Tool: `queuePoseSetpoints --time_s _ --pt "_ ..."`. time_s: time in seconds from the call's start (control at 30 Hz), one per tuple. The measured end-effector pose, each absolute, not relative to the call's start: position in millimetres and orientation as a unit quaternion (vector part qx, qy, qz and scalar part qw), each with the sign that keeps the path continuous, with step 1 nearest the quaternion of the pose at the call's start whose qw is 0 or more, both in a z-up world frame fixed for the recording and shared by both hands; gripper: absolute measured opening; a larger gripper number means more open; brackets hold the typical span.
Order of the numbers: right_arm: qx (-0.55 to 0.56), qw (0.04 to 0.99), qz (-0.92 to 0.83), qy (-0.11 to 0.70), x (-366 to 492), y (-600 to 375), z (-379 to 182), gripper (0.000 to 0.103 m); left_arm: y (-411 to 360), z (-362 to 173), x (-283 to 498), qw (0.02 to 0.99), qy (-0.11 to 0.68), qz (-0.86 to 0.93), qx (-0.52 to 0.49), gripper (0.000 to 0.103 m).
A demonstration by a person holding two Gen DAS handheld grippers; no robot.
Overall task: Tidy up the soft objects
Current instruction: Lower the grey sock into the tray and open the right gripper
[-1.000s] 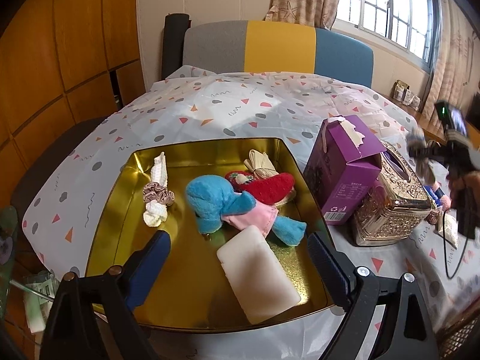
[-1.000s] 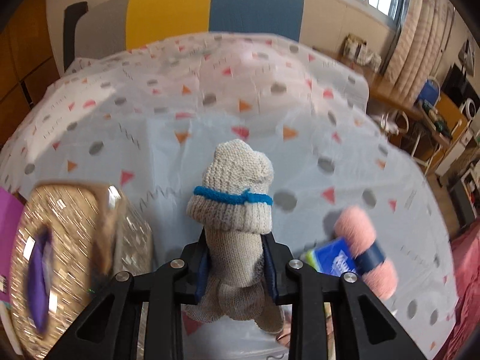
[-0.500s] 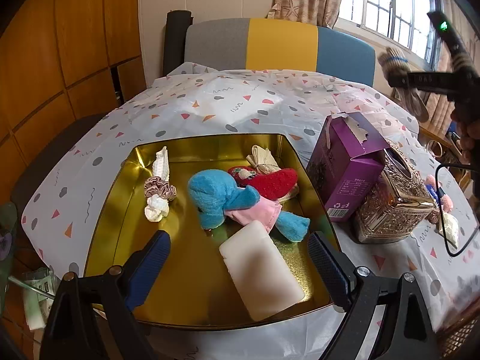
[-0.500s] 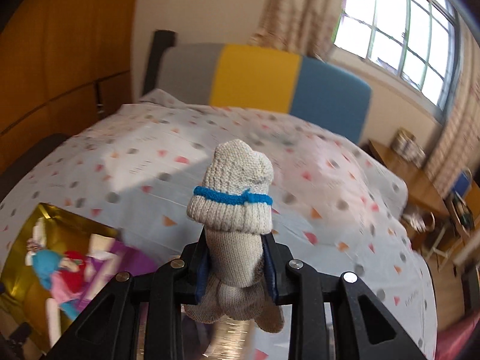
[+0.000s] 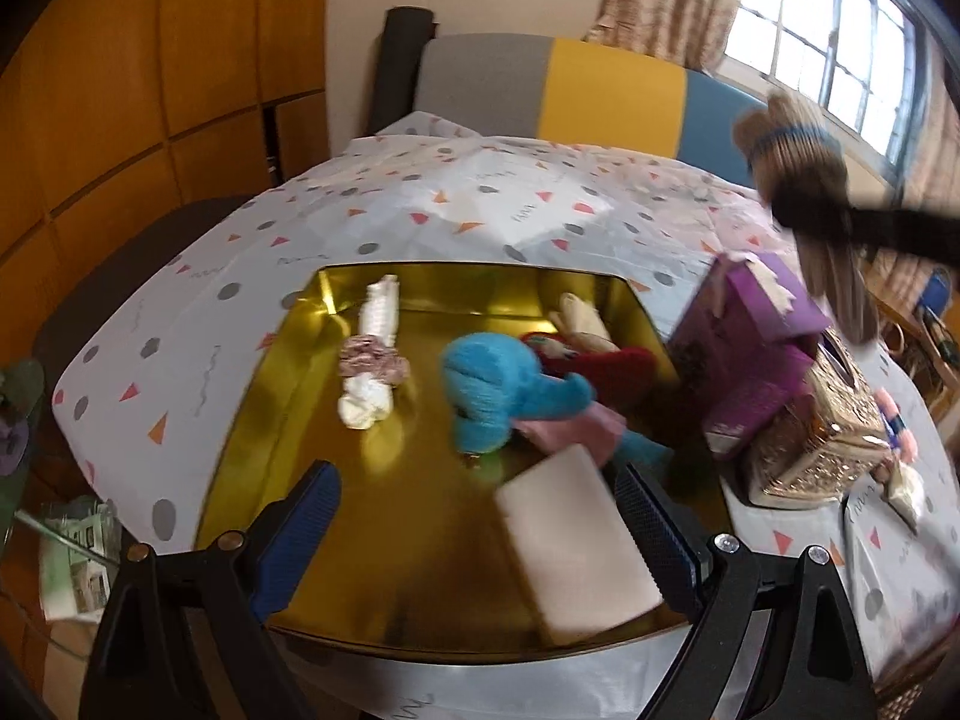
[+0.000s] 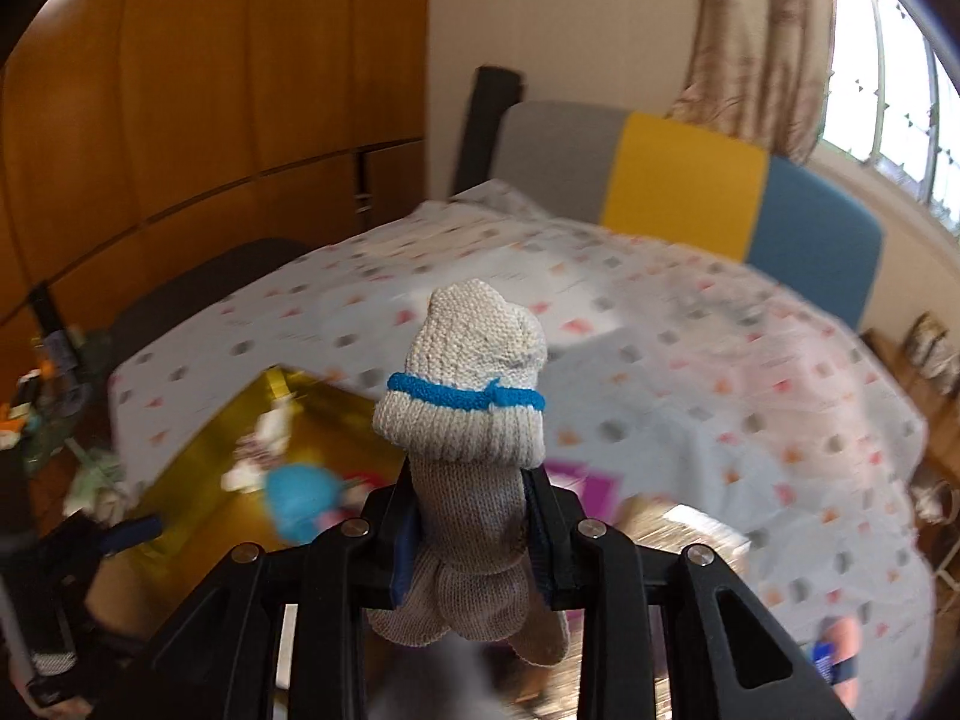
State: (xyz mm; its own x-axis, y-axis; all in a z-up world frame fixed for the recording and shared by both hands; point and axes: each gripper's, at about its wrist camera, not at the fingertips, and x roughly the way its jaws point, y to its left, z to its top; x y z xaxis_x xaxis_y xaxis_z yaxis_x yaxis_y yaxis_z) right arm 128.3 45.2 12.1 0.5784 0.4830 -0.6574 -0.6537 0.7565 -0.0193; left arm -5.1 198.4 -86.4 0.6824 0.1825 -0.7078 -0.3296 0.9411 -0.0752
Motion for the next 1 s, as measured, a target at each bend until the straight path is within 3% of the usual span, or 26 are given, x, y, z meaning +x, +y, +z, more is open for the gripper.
queuePoseSetpoints --time_s 0.27,0.47,1.0 --pt "-0.110 0.832 0.368 0.401 92.4 83.4 -54.2 0.030 227.8 -91.5 -17.1 0.903 0.371 0.175 -0.124 0.093" --pt "-0.085 0.810 0.368 0.448 96.6 92.6 -92.9 0.037 233.1 -96.0 -18.1 0.900 0.376 0.180 -0.129 0.093" --pt "-0.097 0.834 0.350 0.416 80.7 68.6 -81.2 0.042 222.0 -88.4 -15.2 0.908 0.367 0.167 -0.114 0.094"
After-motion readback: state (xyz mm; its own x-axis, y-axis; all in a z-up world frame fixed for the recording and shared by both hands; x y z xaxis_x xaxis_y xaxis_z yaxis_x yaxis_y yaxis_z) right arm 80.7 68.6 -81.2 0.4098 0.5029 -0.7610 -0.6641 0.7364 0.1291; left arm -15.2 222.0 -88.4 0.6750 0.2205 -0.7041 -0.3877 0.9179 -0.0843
